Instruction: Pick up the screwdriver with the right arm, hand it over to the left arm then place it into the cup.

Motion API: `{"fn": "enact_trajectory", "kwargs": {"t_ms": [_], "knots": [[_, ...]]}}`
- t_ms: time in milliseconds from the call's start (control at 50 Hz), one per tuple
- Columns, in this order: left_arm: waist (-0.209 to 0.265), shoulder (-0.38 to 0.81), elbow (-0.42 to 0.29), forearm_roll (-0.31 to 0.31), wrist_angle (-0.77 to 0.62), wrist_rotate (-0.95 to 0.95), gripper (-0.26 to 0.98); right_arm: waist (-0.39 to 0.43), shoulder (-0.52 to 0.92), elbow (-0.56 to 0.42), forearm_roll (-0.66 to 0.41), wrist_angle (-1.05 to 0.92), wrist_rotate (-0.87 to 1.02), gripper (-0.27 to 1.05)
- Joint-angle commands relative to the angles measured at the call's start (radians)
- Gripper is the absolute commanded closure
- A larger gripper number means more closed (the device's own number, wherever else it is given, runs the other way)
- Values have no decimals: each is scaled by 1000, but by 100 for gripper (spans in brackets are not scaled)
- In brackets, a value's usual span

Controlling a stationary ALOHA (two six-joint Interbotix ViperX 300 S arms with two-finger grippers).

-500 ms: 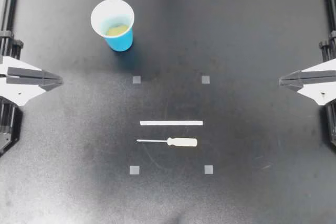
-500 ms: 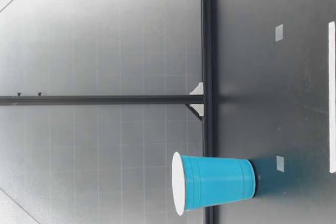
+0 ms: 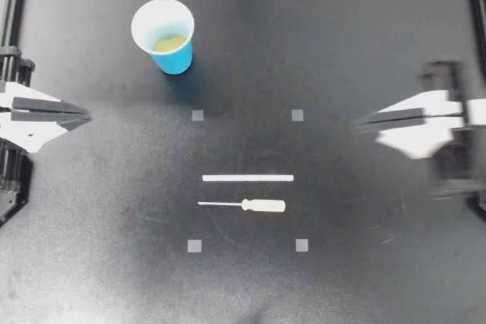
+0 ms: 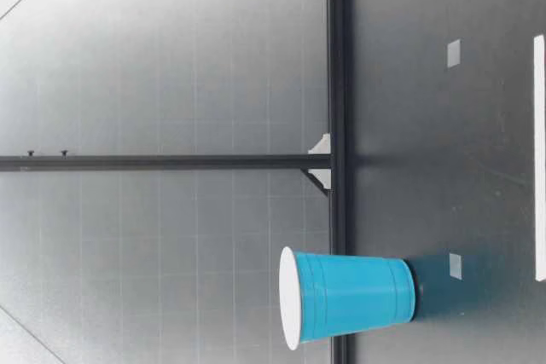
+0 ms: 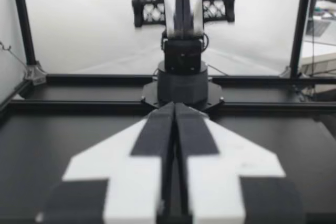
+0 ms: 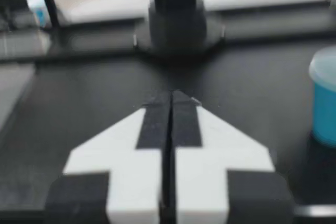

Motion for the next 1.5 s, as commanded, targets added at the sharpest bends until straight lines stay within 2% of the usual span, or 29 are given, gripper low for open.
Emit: {"fn": "enact_trajectory", "kwargs": {"t_ms": [0,260,400,760,1060,1480], "knots": [[2,14,-11,-2,-17,6,62,5,104,-87,2,40,21,71],[2,21,-3,-2,-17,15,62,41,368,-301,2,354,31,70],[3,20,5,-2,-17,15,62,51,468,-396,2,508,34,62],[3,18,15,-2,-18,15,62,71,696,-598,11,756,35,15],[2,14,26,-2,-17,11,62,77,828,-707,28,871,34,17],[3,8,29,-2,-17,15,62,78,894,-715,15,831,25,22]]}}
